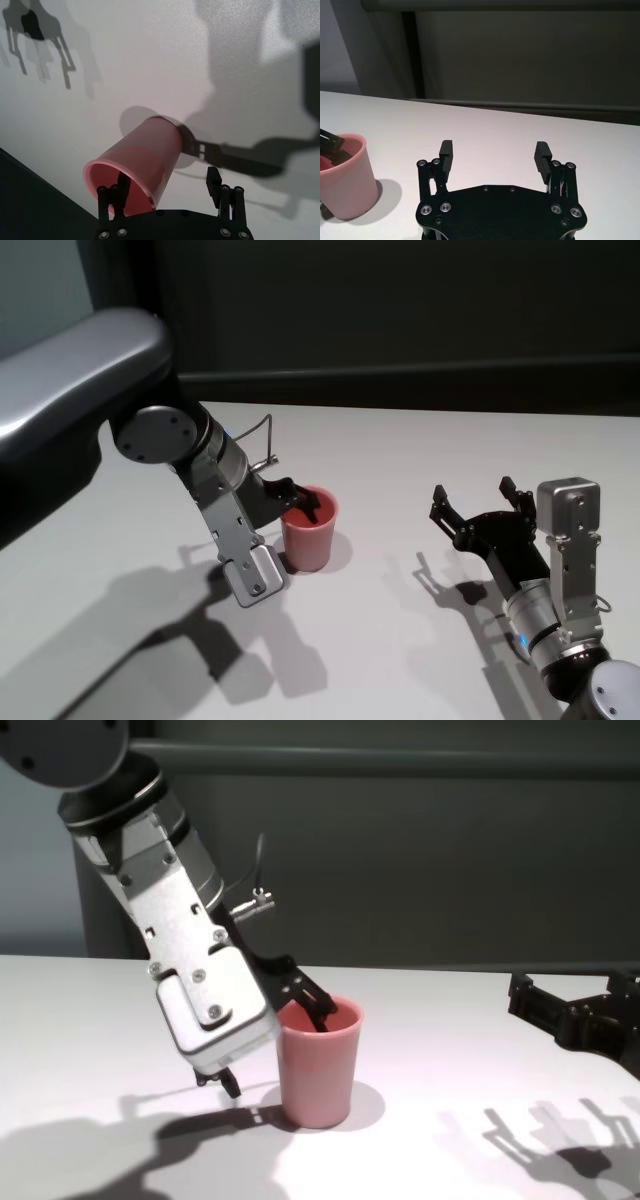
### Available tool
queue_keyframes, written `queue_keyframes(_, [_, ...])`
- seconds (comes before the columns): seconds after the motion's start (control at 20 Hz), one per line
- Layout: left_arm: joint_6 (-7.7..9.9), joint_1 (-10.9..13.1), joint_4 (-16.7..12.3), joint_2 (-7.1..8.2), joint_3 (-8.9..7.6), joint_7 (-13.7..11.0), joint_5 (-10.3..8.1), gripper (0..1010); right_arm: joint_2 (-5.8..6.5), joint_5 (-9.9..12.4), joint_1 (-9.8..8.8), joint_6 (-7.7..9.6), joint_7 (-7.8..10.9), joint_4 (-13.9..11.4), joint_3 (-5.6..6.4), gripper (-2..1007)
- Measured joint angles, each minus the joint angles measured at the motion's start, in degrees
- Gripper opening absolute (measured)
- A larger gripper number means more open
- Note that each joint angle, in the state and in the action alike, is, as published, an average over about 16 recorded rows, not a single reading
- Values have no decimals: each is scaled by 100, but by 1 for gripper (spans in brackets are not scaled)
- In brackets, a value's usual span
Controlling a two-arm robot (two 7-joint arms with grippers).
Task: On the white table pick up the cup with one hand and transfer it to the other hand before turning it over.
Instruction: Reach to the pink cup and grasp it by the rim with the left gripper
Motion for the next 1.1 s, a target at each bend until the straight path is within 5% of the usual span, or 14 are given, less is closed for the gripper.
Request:
queue_keyframes(0.65, [45, -39, 10, 39, 93, 97, 69, 988, 0, 0, 0, 0, 0, 0, 0, 1002])
queue_keyframes(1.1, [54, -34, 5, 40, 82, 86, 58, 811, 0, 0, 0, 0, 0, 0, 0, 1002])
